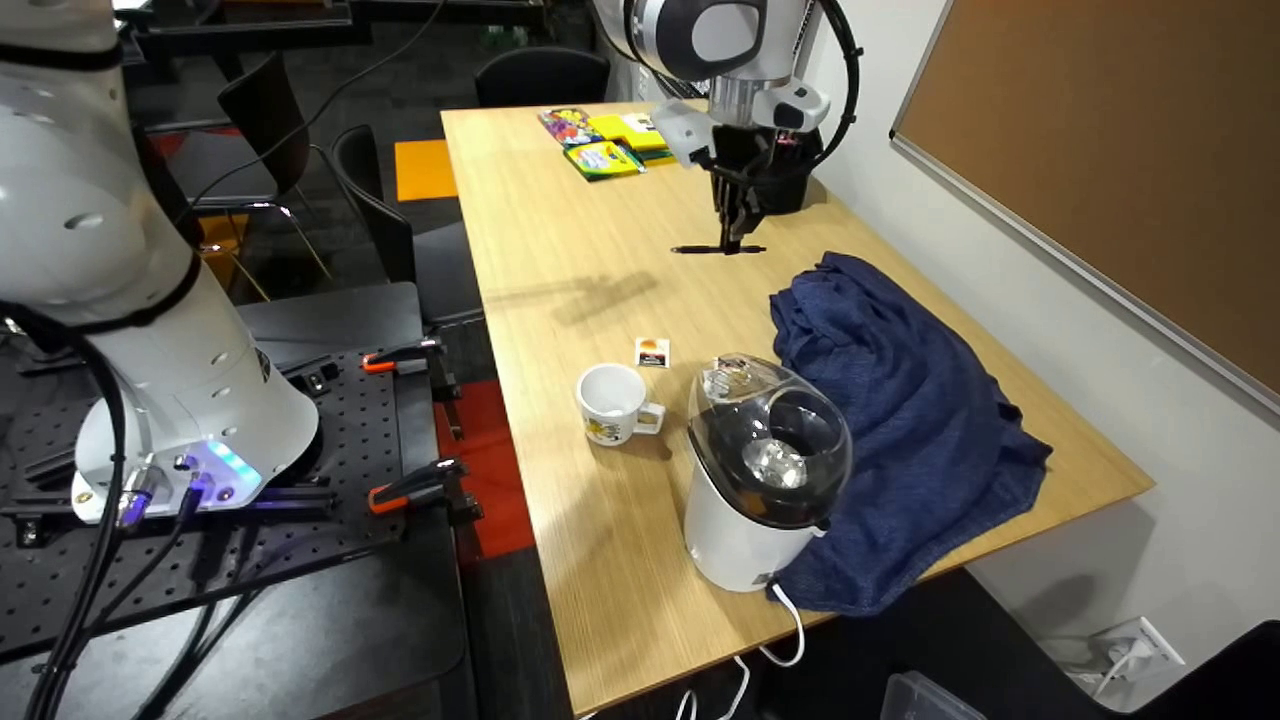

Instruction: Pick the pen from the table and place it in the white cup

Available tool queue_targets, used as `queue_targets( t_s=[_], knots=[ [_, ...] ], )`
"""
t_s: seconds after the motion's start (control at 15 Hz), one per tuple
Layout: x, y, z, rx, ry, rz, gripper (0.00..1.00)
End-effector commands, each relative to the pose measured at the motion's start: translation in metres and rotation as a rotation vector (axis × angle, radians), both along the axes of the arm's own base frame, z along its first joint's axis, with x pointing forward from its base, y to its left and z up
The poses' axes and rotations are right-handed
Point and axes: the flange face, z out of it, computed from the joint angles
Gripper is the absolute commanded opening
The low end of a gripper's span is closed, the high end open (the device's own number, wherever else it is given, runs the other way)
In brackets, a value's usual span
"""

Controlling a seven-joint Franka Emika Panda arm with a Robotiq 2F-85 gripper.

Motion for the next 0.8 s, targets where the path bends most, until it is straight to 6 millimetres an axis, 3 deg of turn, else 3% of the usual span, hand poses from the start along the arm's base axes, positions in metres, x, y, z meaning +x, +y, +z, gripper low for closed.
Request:
queue_targets(
  t_s=[0.0, 0.27, 0.73],
  knots=[
    [-0.011, 0.016, 0.002, -0.045, -0.1, -0.022, 0.03],
    [-0.014, 0.029, -0.008, -0.166, -0.215, -0.113, 0.03],
    [-0.013, 0.044, -0.007, -0.399, -0.424, -0.337, 0.03]
  ],
)
